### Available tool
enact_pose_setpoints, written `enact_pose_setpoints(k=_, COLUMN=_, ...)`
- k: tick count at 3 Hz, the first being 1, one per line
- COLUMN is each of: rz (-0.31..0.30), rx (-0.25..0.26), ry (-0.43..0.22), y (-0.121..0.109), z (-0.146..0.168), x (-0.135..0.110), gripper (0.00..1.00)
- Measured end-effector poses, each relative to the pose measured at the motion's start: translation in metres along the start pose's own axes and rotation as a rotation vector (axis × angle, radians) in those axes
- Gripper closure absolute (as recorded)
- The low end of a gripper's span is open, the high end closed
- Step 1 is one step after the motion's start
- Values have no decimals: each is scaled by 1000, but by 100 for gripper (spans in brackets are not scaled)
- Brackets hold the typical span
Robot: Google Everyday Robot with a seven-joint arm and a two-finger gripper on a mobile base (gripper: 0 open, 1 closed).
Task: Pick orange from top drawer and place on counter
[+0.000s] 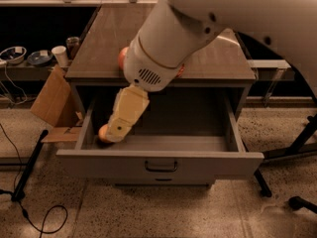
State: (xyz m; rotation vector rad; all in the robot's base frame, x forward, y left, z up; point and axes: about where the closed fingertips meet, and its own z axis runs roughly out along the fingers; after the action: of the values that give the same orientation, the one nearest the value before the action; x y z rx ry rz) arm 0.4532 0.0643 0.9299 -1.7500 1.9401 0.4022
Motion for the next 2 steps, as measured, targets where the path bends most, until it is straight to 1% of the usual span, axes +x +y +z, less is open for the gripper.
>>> enact_pose_setpoints(k=1, rz=104, rx=-34, ry=-32, y=0, z=41, x=-29, gripper=0)
enact_pose_setpoints(k=2, rz=105, rx=-27, ry=-33, y=1, z=40, x=-31, gripper=0)
